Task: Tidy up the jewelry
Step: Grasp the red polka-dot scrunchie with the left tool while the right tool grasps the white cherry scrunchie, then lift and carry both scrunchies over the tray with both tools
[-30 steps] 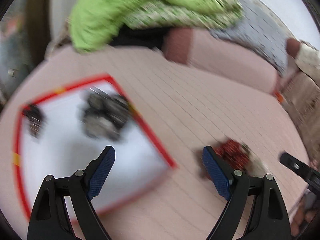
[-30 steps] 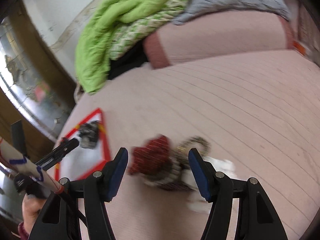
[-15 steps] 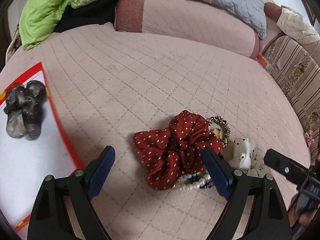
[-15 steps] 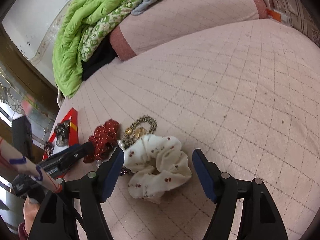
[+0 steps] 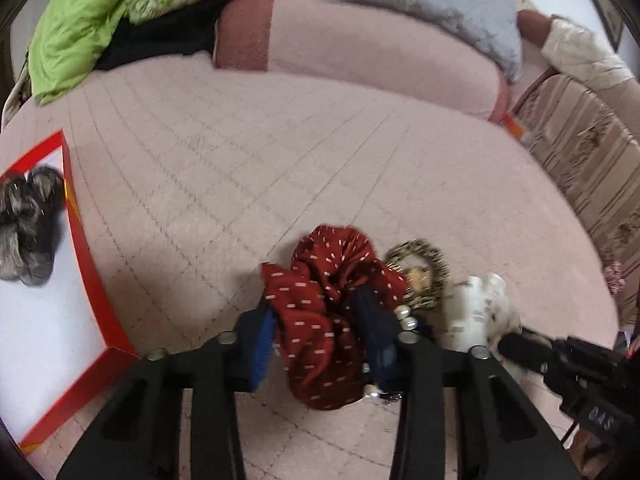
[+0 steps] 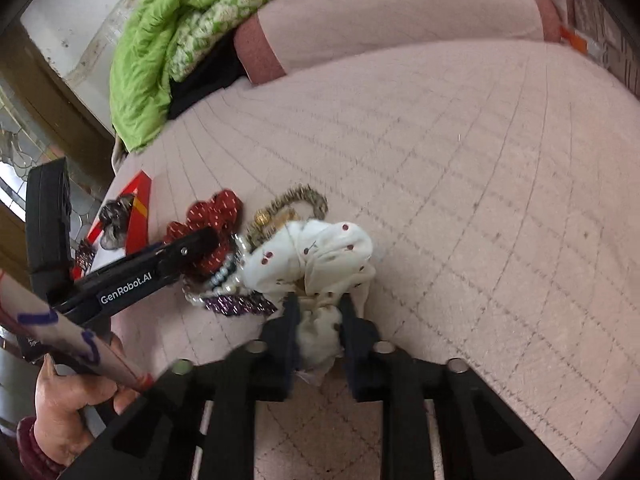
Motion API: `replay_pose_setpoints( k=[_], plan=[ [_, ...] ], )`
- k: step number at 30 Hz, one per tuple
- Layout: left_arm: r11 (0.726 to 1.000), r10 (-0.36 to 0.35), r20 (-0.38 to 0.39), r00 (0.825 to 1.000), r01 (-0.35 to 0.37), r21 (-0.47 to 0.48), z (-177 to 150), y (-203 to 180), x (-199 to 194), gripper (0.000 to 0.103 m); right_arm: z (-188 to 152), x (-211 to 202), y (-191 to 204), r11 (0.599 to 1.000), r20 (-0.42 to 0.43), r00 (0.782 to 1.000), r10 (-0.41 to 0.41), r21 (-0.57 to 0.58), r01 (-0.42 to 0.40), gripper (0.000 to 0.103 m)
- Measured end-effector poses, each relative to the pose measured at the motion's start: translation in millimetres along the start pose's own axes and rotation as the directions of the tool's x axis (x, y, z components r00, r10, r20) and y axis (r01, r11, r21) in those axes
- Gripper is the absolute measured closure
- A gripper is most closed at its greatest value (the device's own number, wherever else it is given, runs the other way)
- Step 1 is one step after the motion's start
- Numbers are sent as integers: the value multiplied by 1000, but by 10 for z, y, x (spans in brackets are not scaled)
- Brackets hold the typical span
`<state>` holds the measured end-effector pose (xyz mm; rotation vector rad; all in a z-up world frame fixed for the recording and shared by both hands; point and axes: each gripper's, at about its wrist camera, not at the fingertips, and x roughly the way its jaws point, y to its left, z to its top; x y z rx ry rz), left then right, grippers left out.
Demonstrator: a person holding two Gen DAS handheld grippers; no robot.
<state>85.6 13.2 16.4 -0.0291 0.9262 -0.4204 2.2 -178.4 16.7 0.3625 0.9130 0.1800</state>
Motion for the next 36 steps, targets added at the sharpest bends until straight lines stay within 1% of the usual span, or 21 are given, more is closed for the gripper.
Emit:
replay_pose_setpoints(
  k=[5, 11, 13, 14, 15, 17, 19, 20, 21, 22, 23, 24, 25, 26, 27, 28, 30, 31, 32, 33, 36],
  plan=[
    [999, -19, 114, 993, 16, 29, 62, -2, -340, 68, 72, -266, 167, 998, 146, 989, -5, -54, 13, 89],
    [1000, -16, 74, 997, 15, 14, 63, 77, -298, 67, 122, -417, 224, 999, 240, 970, 38, -45, -28, 89],
    [1000, -24, 12, 1000, 24, -2, 36, 121, -197, 53, 133, -445, 224, 999, 259, 965, 30, -42, -20, 89],
    [1000, -11, -7, 1000, 11, -1, 24, 122, -155, 39, 140, -461, 216, 999, 270, 963, 26, -35, -17, 89],
    [1000, -1, -18, 1000, 1, 9, 17, 111, -122, 33, 149, -495, 199, 999, 286, 958, 30, -26, -24, 89],
    [999, 3, -25, 1000, -3, 35, 5, 68, -99, 33, 170, -560, 160, 999, 313, 949, 44, -12, -42, 89],
    [999, 3, -31, 1000, -2, 50, -7, 25, -71, 24, 187, -592, 106, 996, 324, 943, 78, 11, -87, 89],
    [998, 13, -32, 999, -11, 54, -16, 11, -49, 18, 190, -577, 66, 991, 315, 942, 113, 28, -128, 89],
    [998, 26, -32, 999, -24, 57, -25, 2, -18, 17, 197, -530, 19, 982, 288, 945, 158, 53, -180, 89],
    [997, 44, -40, 998, -41, 60, -30, 4, 29, 17, 187, -494, -12, 981, 274, 950, 153, 77, -180, 89],
    [997, 59, -52, 997, -56, 61, -34, 16, 86, 17, 184, -494, 25, 994, 272, 959, 75, 53, -93, 89],
    [996, 64, -57, 996, -61, 61, -36, 22, 137, 17, 183, -539, 110, 1000, 295, 955, 11, -3, -10, 89],
    [995, 73, -56, 996, -69, 67, -45, 18, 177, 17, 188, -599, 149, 999, 320, 947, 35, -35, -25, 89],
    [993, 88, -45, 995, -84, 81, -55, 0, 181, 17, 214, -648, 123, 986, 323, 932, 164, -26, -164, 89],
    [991, 98, -32, 995, -95, 91, -59, -11, 181, 18, 232, -641, 63, 966, 317, 917, 241, 13, -259, 89],
    [991, 97, -17, 995, -95, 92, -55, -20, 174, 22, 236, -629, 30, 966, 316, 920, 231, 36, -255, 89],
    [994, 80, -18, 997, -79, 74, -39, -1, 179, 39, 229, -595, 2, 991, 311, 944, 113, 35, -130, 89],
    [994, 78, -14, 997, -77, 73, -34, 3, 173, 41, 232, -599, -32, 989, 314, 942, 122, 45, -143, 89],
    [995, 73, -12, 997, -72, 70, -27, 10, 173, 50, 243, -606, -72, 982, 318, 936, 152, 61, -180, 89],
    [996, 62, -15, 998, -61, 61, -15, 18, 175, 59, 249, -606, -100, 981, 319, 935, 154, 67, -184, 89],
    [998, 39, -6, 999, -39, 45, 4, 29, 161, 70, 236, -591, -119, 983, 314, 940, 136, 72, -167, 89]
  ],
)
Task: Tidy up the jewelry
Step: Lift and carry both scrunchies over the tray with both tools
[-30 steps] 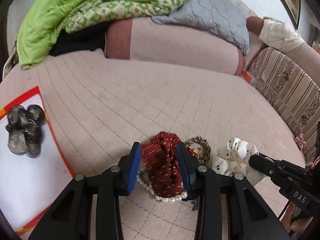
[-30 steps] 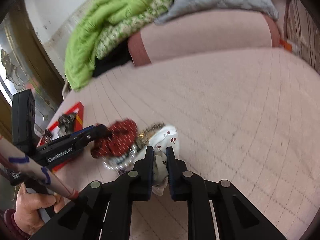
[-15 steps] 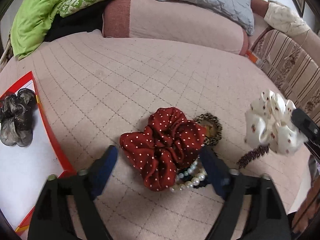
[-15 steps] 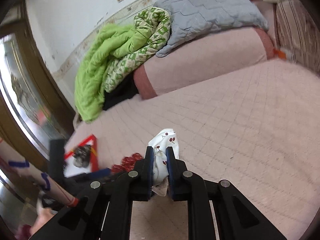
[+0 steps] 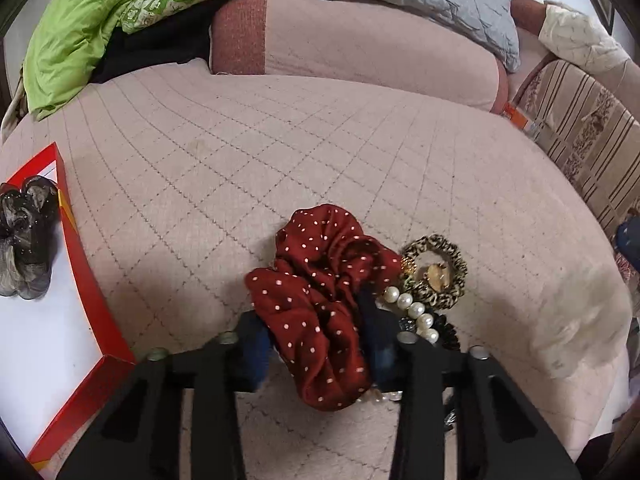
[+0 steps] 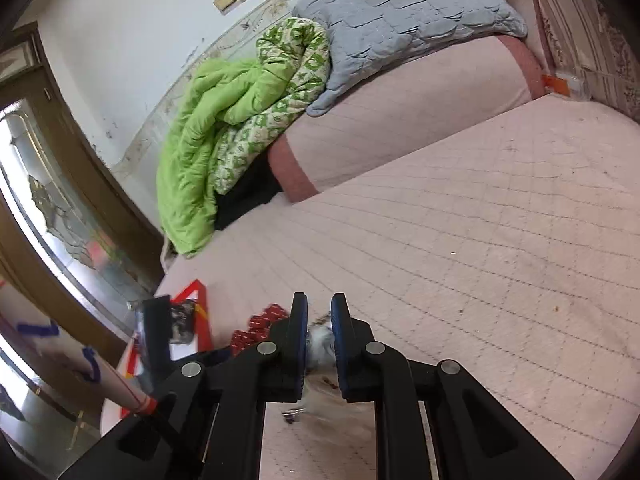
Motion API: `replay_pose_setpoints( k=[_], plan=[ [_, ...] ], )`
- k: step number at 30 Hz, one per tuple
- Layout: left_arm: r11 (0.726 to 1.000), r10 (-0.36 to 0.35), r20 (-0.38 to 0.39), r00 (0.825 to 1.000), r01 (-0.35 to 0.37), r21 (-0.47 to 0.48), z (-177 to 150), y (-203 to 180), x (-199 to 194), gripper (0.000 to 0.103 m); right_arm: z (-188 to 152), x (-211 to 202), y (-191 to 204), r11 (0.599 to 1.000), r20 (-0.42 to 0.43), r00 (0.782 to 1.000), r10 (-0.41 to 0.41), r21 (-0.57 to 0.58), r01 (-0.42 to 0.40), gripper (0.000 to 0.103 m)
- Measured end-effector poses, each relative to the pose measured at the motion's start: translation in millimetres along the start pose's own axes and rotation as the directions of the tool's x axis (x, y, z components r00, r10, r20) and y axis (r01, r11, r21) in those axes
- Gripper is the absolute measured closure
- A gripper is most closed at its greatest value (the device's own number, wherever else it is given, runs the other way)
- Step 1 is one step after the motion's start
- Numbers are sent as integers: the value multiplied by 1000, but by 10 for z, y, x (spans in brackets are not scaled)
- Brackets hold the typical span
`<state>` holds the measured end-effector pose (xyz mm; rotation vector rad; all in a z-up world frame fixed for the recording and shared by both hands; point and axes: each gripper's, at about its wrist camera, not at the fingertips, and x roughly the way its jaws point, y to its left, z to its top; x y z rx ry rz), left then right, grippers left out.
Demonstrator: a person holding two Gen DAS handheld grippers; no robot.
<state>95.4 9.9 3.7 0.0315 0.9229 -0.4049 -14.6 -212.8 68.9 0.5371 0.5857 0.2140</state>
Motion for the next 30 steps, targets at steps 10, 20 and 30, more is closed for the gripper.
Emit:
replay_pose_setpoints(
  k=[10, 20, 30],
  plan=[
    [1000, -11, 129, 992, 13, -16, 113, 54, -384, 72, 31, -32, 40, 997, 3, 998, -60, -37, 61, 89],
    [999, 25, 215, 976, -15, -49, 148, 304, -760, 72, 45, -133, -569, 934, -121, 927, -356, -21, 356, 24],
    [996, 62, 280, 958, -43, -72, 35, 483, -1225, 72, -378, 81, -313, 922, -271, 886, -377, -199, 332, 82]
  ],
)
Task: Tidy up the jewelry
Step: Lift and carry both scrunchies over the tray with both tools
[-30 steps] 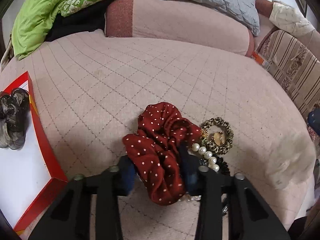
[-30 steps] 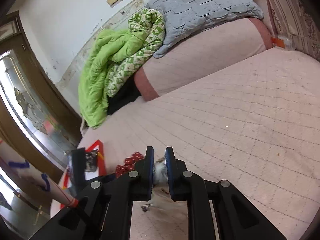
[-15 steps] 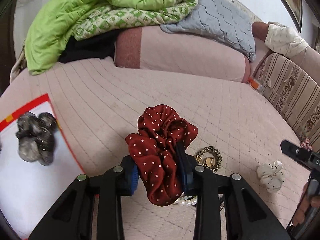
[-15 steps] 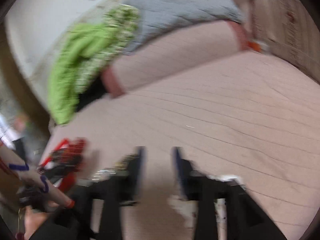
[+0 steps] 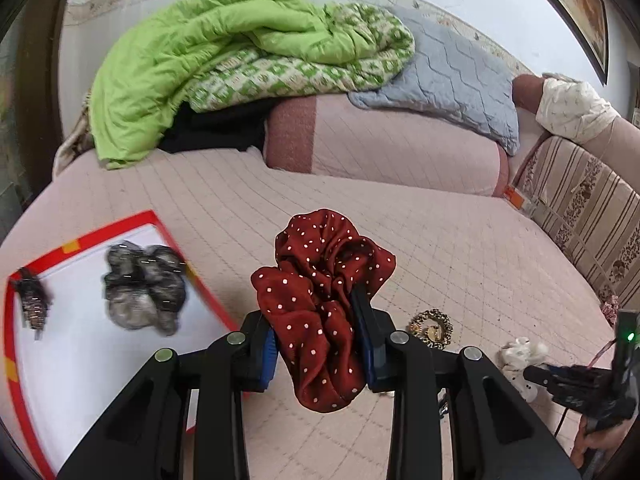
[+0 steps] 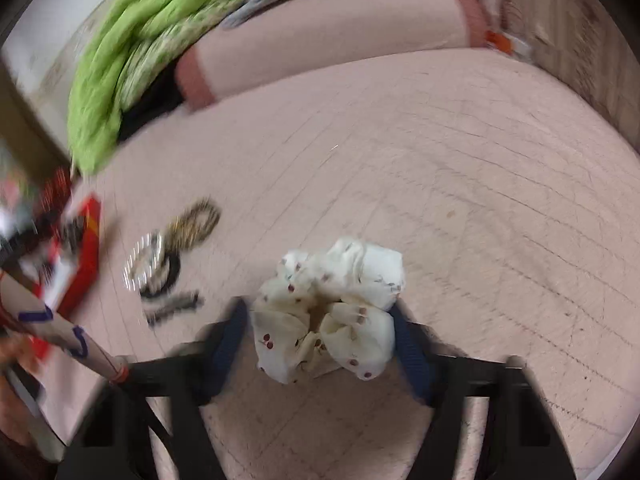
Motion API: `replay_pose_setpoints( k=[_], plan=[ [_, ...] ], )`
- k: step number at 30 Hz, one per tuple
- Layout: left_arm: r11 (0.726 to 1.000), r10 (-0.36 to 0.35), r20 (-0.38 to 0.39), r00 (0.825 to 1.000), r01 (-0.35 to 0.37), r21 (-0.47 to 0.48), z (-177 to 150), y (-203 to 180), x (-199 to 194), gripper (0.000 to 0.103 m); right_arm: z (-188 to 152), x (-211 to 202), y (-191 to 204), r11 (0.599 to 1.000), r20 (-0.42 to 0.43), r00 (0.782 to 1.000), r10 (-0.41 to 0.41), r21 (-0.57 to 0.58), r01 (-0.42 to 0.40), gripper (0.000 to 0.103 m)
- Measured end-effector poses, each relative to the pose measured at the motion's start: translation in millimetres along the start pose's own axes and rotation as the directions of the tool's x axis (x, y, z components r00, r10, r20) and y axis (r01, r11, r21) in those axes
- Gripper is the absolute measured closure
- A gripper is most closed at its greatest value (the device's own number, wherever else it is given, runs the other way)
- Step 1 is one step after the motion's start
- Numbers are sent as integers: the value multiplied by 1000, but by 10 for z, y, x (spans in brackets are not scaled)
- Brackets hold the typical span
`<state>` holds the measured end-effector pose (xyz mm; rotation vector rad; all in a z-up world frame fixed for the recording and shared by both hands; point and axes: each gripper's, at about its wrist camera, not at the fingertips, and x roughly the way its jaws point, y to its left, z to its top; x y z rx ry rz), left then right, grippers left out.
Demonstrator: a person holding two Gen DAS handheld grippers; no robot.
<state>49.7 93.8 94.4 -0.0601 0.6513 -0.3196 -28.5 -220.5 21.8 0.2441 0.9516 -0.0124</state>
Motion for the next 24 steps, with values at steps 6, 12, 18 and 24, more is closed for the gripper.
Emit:
replay_pose_setpoints(
  k=[6, 12, 18, 24],
  plan=[
    [998, 33, 47, 998, -30, -60, 14, 304, -387, 72, 88, -381, 340, 994, 188, 980, 62, -98, -44, 96],
    [983, 93, 68, 993, -81, -165, -67, 834, -741, 72, 127, -657, 787, 968, 282, 932, 226, -175, -181, 96],
    [951, 164, 61, 985, -142, -275, -230, 1476, -995, 72, 154, -636, 1179, 937, 251, 908, 335, -194, -292, 96],
    [918, 211, 14, 977, -194, -346, -361, 1996, -983, 72, 289, -630, 1555, 917, 237, 893, 383, -209, -339, 96]
  ],
)
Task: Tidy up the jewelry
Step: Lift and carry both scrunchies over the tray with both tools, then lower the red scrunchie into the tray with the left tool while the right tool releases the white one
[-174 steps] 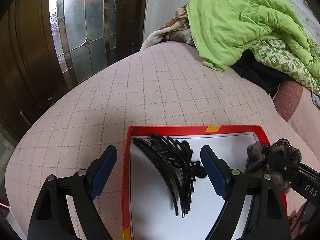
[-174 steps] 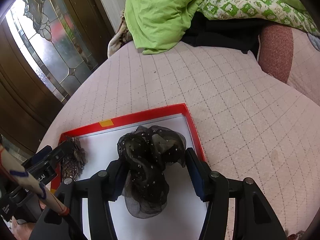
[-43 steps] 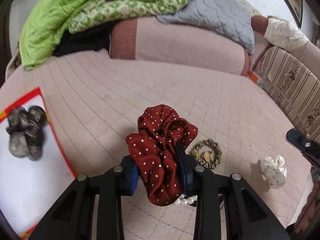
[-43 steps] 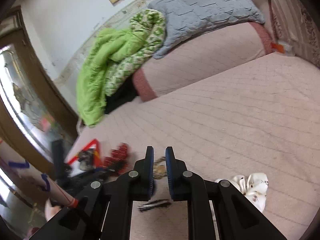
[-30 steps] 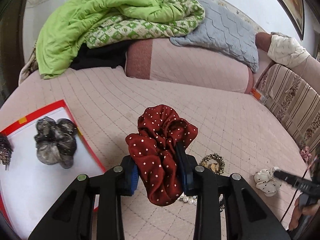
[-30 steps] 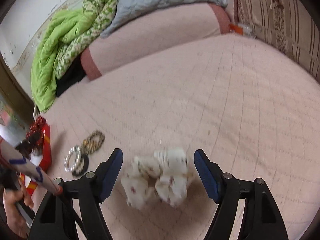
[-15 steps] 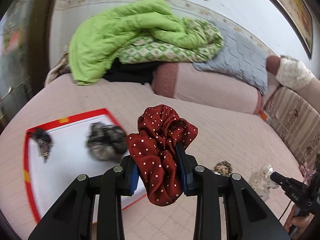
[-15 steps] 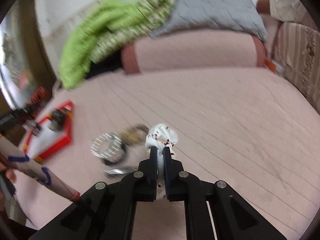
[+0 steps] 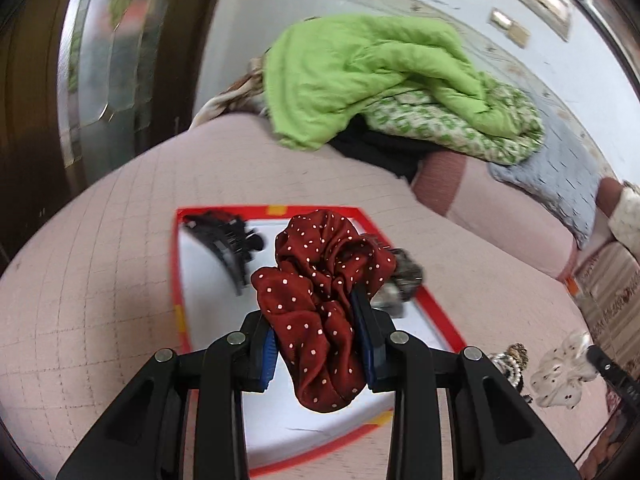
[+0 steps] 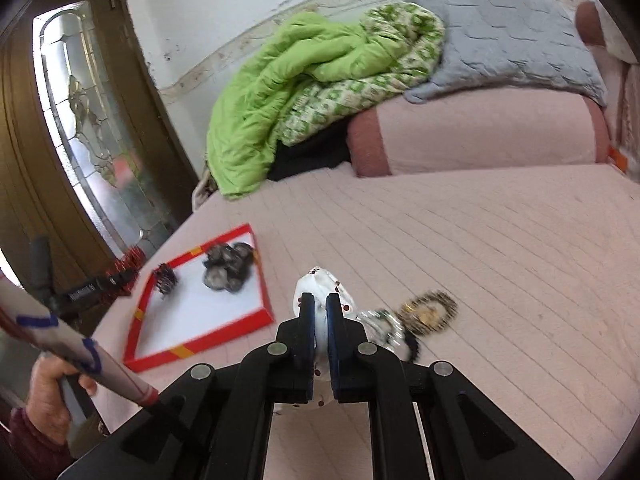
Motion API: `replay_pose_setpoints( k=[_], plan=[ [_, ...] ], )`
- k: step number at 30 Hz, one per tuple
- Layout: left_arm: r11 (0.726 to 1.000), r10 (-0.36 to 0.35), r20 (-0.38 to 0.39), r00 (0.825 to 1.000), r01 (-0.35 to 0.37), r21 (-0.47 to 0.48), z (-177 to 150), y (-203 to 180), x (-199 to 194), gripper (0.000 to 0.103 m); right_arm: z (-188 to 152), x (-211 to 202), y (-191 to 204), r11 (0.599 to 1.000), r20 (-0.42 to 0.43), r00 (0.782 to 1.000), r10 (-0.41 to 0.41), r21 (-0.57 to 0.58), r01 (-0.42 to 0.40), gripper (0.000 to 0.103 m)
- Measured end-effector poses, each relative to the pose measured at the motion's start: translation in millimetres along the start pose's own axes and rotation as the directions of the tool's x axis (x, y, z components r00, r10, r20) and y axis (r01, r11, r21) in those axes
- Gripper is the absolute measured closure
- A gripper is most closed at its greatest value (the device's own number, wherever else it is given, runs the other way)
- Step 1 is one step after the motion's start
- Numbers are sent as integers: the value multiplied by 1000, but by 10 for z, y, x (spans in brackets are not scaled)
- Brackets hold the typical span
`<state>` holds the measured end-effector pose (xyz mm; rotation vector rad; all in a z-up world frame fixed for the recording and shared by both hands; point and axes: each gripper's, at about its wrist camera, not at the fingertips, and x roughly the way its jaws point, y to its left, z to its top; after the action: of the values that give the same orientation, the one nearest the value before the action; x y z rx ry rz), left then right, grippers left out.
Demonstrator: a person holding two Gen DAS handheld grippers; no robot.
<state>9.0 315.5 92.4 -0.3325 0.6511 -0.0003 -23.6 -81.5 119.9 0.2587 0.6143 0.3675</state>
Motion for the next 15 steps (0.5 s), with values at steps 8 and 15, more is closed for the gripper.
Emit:
replay_pose_setpoints(
  k=[8, 15],
  plan=[
    [999, 15, -50, 999, -17, -35, 14, 236, 219, 72, 221, 607, 720, 987, -84, 984, 160, -20, -162, 96],
    [998, 26, -92, 995, -31, -48, 64, 227, 452, 72, 601, 1440, 1529, 968, -143, 969, 203, -122, -221, 96]
  ],
)
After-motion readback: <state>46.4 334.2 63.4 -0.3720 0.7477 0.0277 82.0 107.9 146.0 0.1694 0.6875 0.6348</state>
